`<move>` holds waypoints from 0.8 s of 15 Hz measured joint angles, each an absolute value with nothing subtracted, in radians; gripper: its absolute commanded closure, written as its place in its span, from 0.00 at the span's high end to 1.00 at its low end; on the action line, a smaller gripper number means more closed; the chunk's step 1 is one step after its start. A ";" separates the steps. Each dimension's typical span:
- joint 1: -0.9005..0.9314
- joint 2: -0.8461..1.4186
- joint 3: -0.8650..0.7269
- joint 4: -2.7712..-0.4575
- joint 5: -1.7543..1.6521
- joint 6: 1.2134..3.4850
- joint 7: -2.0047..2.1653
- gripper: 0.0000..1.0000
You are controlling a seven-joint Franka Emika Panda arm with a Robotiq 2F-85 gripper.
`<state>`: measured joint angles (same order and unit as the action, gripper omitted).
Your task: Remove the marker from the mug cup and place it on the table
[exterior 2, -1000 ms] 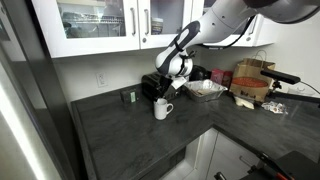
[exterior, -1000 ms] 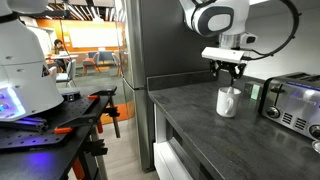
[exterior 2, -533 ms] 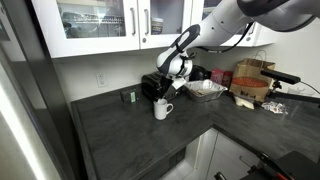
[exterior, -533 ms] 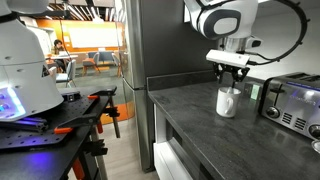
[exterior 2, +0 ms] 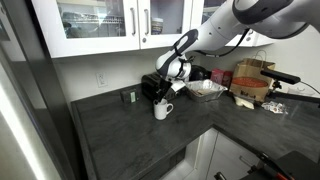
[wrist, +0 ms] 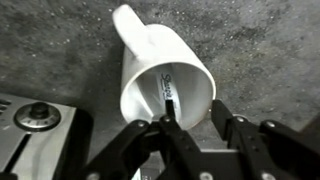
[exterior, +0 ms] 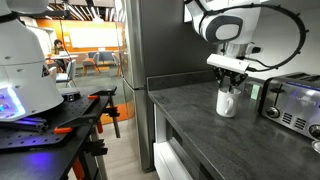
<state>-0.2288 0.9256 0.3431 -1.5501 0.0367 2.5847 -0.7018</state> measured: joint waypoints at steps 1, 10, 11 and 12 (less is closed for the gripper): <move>-0.229 0.931 0.343 -1.541 0.037 2.578 -0.702 0.48; -0.243 0.942 0.343 -1.511 0.045 2.558 -0.702 0.46; -0.247 0.944 0.343 -1.510 0.046 2.558 -0.702 0.47; -0.251 0.947 0.343 -1.509 0.046 2.557 -0.702 0.47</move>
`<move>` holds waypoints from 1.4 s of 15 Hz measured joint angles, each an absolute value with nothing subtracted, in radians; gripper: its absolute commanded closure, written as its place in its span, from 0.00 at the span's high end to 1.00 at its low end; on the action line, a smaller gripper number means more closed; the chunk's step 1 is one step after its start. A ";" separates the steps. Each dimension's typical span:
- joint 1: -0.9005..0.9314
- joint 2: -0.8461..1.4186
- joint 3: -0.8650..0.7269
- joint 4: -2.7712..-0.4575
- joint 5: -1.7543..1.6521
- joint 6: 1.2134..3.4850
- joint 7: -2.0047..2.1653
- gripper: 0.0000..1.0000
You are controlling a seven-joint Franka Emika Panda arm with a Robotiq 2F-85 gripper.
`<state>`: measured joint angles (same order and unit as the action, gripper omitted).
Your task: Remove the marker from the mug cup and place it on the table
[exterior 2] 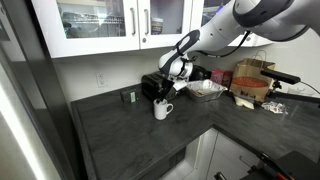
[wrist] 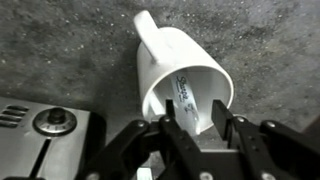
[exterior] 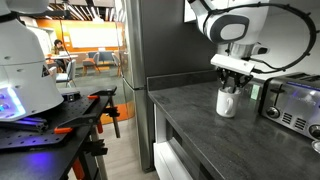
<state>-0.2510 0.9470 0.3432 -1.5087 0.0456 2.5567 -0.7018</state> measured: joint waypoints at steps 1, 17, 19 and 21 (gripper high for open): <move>-0.252 0.952 0.343 -1.506 0.046 2.554 -0.702 0.47; -0.243 1.039 0.356 -1.404 0.046 2.484 -0.723 0.06; -0.244 1.039 0.356 -1.401 0.046 2.484 -0.723 0.06; -0.244 1.035 0.356 -1.400 0.046 2.484 -0.727 0.06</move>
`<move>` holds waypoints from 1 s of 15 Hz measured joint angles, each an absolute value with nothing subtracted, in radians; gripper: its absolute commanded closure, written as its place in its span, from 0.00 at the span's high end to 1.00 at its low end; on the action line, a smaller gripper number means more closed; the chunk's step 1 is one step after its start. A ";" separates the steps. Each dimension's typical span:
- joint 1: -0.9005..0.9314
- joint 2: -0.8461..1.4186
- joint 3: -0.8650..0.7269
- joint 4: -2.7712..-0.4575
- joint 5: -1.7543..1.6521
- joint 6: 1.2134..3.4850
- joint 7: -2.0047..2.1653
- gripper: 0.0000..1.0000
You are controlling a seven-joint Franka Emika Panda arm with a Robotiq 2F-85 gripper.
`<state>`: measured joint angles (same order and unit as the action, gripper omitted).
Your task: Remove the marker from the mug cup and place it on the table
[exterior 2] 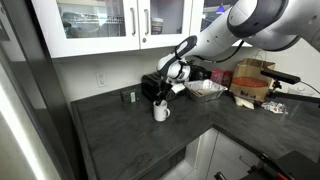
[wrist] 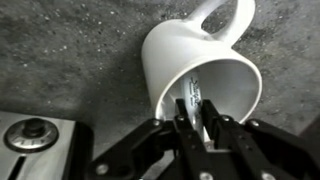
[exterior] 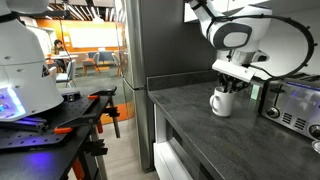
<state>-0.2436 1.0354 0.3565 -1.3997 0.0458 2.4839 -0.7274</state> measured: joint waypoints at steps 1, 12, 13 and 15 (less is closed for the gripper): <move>-0.244 1.031 0.357 -1.400 0.046 2.484 -0.738 0.06; -0.268 0.799 0.383 -1.616 0.047 2.654 -0.802 0.06; -0.273 0.763 0.392 -1.662 0.047 2.688 -0.808 0.06; -0.290 0.686 0.419 -1.757 0.050 2.761 -0.820 0.06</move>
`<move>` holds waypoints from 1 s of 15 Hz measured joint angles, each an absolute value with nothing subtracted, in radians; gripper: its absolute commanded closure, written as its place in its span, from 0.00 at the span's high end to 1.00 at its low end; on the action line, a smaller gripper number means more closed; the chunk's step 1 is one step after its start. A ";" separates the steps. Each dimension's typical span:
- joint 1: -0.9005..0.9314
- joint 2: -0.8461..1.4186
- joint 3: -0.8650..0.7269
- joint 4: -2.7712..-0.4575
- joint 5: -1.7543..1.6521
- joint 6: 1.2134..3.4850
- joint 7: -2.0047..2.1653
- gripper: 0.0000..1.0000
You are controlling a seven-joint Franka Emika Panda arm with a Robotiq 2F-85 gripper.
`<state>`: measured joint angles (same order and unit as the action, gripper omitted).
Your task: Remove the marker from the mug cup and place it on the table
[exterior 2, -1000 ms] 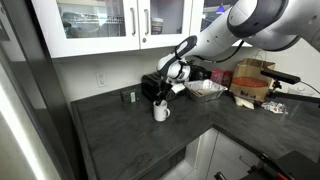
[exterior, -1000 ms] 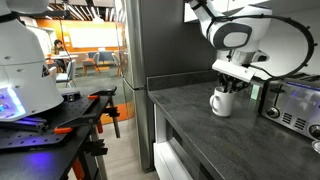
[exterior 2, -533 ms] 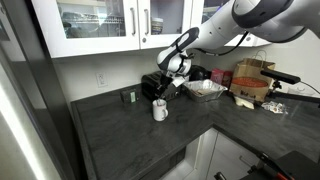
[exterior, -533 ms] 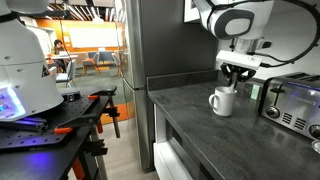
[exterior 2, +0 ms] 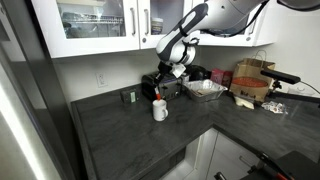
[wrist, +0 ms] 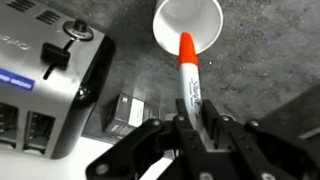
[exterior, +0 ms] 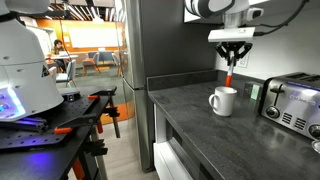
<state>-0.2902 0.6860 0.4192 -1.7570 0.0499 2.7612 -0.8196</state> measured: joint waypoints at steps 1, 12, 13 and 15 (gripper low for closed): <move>-0.302 0.647 0.436 -1.806 0.054 2.803 -0.821 0.06; -0.380 0.451 0.598 -2.043 0.226 2.698 -0.822 0.06; -0.363 0.457 0.579 -2.042 0.236 2.668 -0.819 0.06; -0.314 0.478 0.525 -2.036 0.250 2.633 -0.805 0.06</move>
